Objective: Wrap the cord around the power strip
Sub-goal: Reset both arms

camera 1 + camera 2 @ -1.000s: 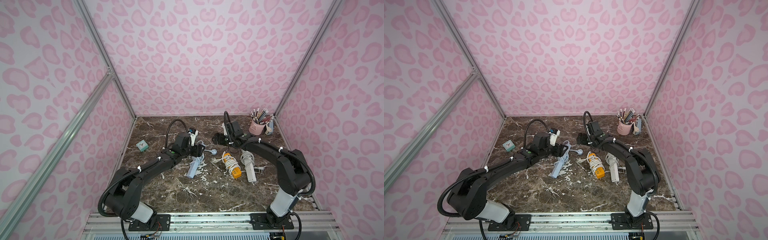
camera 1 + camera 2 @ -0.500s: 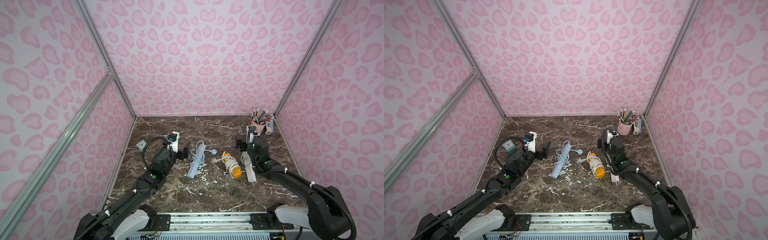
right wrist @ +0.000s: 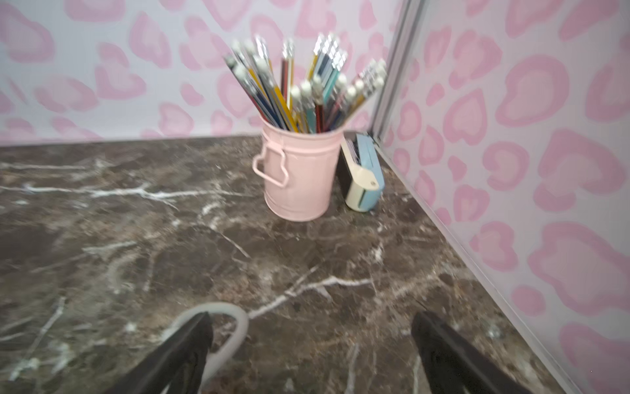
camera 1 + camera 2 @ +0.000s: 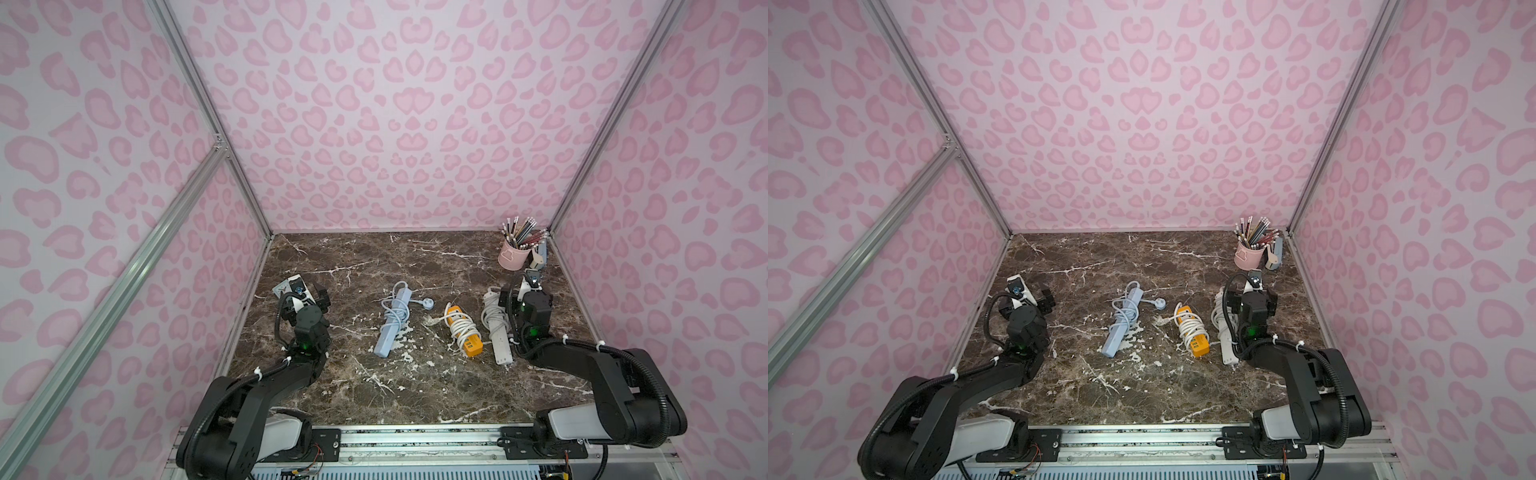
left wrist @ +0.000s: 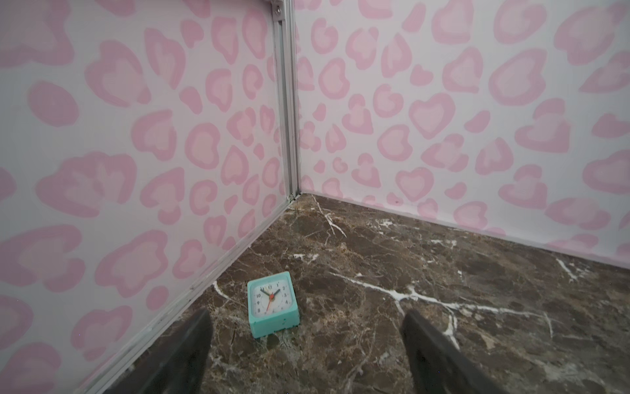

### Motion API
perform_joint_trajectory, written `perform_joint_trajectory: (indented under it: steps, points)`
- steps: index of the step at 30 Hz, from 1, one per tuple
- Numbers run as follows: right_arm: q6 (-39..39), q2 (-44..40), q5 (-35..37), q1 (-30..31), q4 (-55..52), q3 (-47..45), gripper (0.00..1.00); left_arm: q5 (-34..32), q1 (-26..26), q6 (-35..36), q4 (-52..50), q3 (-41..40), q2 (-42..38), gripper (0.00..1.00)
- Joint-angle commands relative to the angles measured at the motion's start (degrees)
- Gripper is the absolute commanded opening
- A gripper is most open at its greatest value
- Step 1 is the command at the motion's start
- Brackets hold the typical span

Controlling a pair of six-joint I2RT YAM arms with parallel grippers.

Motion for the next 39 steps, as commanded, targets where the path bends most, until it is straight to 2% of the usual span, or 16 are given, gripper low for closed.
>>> perform_joint_trajectory:
  steps: [1, 4, 8, 9, 11, 13, 14, 17, 18, 19, 20, 21, 22, 23, 25, 39]
  points:
    - [-2.95, -0.91, -4.32, -0.53, 14.47, -3.41, 0.97, 5.79, 0.22, 3.22, 11.18, 0.23, 2.41, 0.84]
    - [-0.45, -4.33, -0.4, -0.62, 14.41, -6.57, 0.97, 4.62, 1.26, 3.86, 18.82, -3.13, 2.24, 0.88]
    - [2.77, -5.94, -2.45, -2.41, 5.71, -7.59, 0.97, 7.28, 4.29, 2.14, 21.62, -2.87, 6.12, 0.88]
    - [3.88, -5.71, -1.03, -2.43, 9.2, -9.94, 0.97, 7.82, 4.5, 2.05, 21.92, -2.8, 6.72, 0.88]
    - [4.65, -3.2, -2.55, -3.4, 25.13, -15.38, 0.97, 9.39, 4.88, 2.17, 20.93, -2.17, 7.19, 0.87]
    - [3.58, 0.67, -5.93, -3.73, 27.23, -14.63, 0.97, 10.85, 5.62, 1.71, 21.44, -2.53, 7.09, 0.88]
    - [3.66, 2.38, -6.81, -3.77, 28.82, -15.35, 0.97, 11.8, 5.93, 1.56, 21.72, -2.94, 6.83, 0.96]
    - [2.02, 12.23, -6.78, -3.69, 50.14, -19.83, 0.97, 15.79, 6.8, 1.69, 23.5, -3.9, 7.36, 0.97]
    - [2.11, 12.03, -6.02, -3.33, 50.08, -20.35, 0.97, 16.66, 7.26, 1.39, 24.32, -4.12, 8.29, 0.97]
    - [2.88, 9.26, -6.16, -3.46, 44.8, -19.74, 0.97, 17.1, 8.01, 1.26, 30.57, -4.96, 11.83, 0.97]
    - [3.66, 7.76, -6.2, -4.14, 39.66, -18.24, 0.97, 18.2, 8.3, 1.05, 29.79, -4.93, 11.14, 0.97]
    - [4.94, 7.14, -6.27, -4.85, 36.11, -16.75, 0.97, 19.65, 8.75, 0.33, 23.2, -3.46, 9.4, 0.97]
    - [6.48, 7.14, -5.29, -5.6, 32.47, -15.01, 0.97, 21.2, 9.97, -0.11, 25.84, -3.03, 11.35, 0.97]
    - [6.44, 7.79, -6.26, -5.96, 31.03, -13.75, 0.97, 21.84, 11.0, -1.29, 21.34, -1.38, 10.71, 0.97]
    - [5.06, 9.5, -6.41, -5.43, 31.39, -12.26, 0.97, 21.91, 11.21, -1.08, 23.82, -2.16, 11.13, 0.97]
    - [4.73, 9.28, -5.57, -5.0, 30.06, -11.76, 0.97, 20.93, 10.11, -0.07, 20.79, -1.22, 10.43, 0.97]
